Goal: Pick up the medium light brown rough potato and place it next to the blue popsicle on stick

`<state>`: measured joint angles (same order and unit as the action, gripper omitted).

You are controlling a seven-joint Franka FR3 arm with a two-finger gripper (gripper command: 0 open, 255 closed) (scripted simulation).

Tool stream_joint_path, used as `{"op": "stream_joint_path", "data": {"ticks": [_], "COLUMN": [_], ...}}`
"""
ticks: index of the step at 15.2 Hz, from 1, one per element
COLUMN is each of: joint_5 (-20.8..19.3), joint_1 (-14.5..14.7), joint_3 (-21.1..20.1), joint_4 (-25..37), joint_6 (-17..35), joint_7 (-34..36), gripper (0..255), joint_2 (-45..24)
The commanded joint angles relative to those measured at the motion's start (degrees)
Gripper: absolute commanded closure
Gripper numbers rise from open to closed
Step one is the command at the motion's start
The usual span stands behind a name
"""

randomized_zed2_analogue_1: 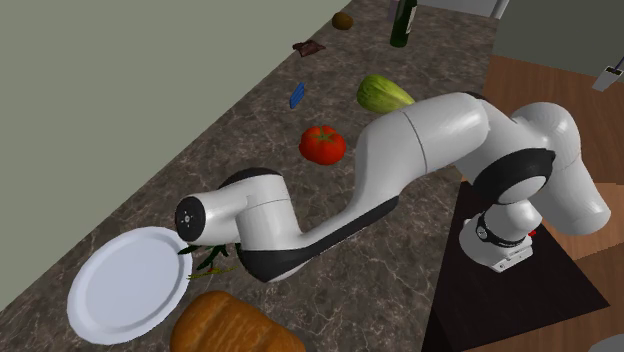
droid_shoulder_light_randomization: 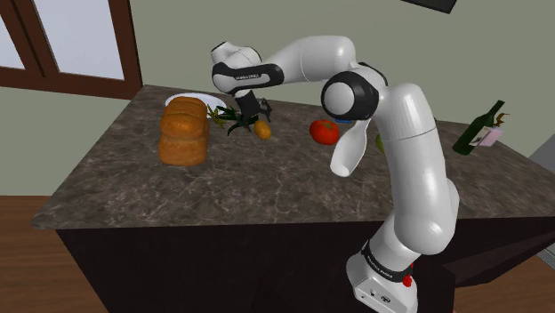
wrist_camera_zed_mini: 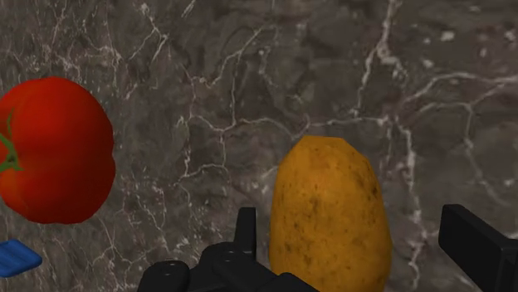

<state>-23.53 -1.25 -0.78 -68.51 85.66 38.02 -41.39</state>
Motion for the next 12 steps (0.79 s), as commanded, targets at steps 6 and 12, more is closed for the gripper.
{"op": "stream_joint_path", "data": {"ticks": [6, 12], "joint_5": [-0.50, -0.50], "joint_1": [-1.28, -1.28], "joint_3": [0.31, 0.31], "joint_4": [-6.65, -6.65], "joint_6": [5.26, 5.26], "joint_7": [1.00, 1.00], "gripper": [0, 0], "joint_2": [1.34, 1.34]}}
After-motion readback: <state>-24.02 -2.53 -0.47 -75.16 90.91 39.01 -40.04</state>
